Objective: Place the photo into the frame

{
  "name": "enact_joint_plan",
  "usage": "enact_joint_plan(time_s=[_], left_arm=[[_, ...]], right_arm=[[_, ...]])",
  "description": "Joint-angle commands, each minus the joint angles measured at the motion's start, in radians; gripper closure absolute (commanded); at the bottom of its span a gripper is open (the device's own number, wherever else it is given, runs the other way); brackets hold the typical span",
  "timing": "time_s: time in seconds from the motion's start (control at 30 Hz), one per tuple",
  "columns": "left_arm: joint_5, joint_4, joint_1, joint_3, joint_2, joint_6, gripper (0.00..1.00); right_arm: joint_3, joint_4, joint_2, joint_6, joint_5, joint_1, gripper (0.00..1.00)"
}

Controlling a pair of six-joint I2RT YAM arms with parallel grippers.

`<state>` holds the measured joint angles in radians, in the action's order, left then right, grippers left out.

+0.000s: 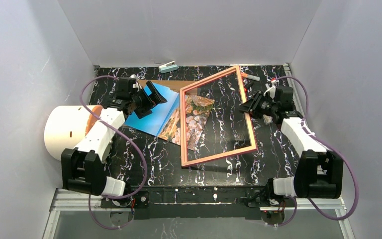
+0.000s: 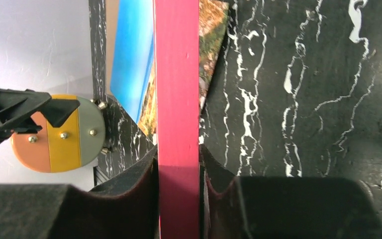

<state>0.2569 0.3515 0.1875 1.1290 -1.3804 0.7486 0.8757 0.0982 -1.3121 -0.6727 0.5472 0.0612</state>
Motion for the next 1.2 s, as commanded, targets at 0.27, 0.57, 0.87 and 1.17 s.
enact_joint_plan(time_s=[0.27, 0.57, 0.87, 1.17], left_arm=[[-0.112, -0.135, 0.061, -0.085, -0.18, -0.09, 0.02], [-0.131, -0.177, 0.081, -0.081, -0.287, -0.101, 0.06], [-0.137, -0.182, 0.084, -0.071, -0.363, -0.129, 0.12], [-0.162, -0.18, 0.083, -0.074, -0.387, -0.141, 0.13]], right_arm=[[-0.12, -0.1, -0.126, 0.188, 0.16, -0.19, 0.83], [-0.272, -0.022, -0.079, 0.152, 0.05, -0.207, 0.77], [-0.364, 0.019, -0.064, 0.137, -0.117, -0.225, 0.65], [-0.312, 0.061, -0.133, 0.213, -0.3, -0.228, 0.43]])
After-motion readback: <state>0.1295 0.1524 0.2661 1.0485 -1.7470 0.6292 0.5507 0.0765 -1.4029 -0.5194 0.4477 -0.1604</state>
